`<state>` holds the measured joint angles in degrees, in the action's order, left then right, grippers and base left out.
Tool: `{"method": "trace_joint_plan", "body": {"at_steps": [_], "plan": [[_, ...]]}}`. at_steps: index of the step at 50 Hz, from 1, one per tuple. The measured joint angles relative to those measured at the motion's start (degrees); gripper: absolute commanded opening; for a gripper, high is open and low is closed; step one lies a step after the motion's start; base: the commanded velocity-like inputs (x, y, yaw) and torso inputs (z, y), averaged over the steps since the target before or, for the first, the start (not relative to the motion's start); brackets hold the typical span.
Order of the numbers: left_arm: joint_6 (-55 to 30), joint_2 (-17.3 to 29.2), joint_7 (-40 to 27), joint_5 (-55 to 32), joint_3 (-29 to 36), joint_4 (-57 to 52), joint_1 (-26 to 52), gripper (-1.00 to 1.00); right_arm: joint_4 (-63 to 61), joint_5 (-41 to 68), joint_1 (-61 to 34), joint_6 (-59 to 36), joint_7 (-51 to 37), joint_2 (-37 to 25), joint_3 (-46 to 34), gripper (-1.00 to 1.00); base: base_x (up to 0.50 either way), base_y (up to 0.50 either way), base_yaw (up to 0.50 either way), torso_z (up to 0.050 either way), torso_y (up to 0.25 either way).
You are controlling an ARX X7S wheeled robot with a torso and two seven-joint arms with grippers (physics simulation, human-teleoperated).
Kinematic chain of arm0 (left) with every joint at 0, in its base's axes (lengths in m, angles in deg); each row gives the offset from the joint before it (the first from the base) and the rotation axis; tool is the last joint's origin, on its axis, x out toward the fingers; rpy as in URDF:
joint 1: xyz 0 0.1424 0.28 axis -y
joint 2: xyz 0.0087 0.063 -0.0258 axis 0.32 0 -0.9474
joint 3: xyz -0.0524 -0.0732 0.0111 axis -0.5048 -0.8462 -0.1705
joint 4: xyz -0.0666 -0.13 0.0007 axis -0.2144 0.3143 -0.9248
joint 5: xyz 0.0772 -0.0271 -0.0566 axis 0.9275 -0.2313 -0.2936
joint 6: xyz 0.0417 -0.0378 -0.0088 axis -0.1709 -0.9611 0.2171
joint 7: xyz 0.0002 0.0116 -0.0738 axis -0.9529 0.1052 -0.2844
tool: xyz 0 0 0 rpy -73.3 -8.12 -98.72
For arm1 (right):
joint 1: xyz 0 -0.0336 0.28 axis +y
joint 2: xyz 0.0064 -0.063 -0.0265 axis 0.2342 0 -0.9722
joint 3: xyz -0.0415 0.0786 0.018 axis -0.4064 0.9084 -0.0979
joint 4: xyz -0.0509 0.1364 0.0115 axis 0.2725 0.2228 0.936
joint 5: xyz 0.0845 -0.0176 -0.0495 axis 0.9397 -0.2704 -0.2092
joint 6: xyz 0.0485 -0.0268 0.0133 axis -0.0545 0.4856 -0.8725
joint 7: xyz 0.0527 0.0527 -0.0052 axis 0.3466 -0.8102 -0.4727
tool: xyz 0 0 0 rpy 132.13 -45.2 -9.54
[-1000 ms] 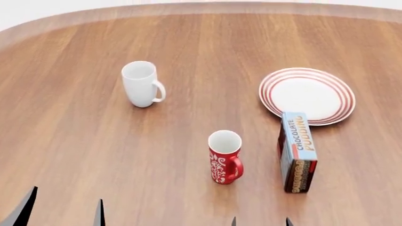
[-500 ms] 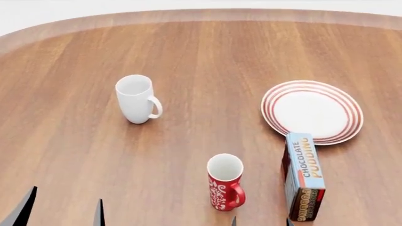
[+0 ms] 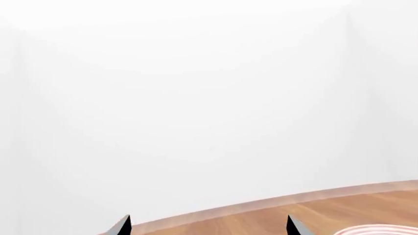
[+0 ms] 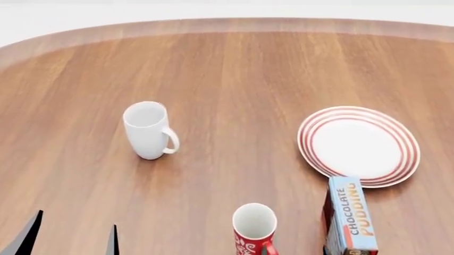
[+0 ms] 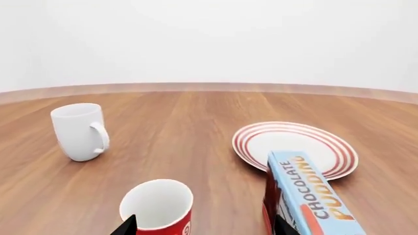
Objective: Pick up the red mug and put it on the plate
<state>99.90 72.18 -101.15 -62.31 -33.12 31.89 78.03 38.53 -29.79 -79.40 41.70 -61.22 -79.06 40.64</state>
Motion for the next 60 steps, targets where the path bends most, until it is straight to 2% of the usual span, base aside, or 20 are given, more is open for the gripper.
{"method": "trace_joint_plan", "body": {"at_steps": [60], "plan": [[-0.3,0.9,-0.4,-0.7,1.5,-0.2,0.3,1.0,0.1,0.8,-0.4,0.0,-1.2,-1.0,-1.4,1.0,0.21,0.0,0.0,0.0,0.0]]}}
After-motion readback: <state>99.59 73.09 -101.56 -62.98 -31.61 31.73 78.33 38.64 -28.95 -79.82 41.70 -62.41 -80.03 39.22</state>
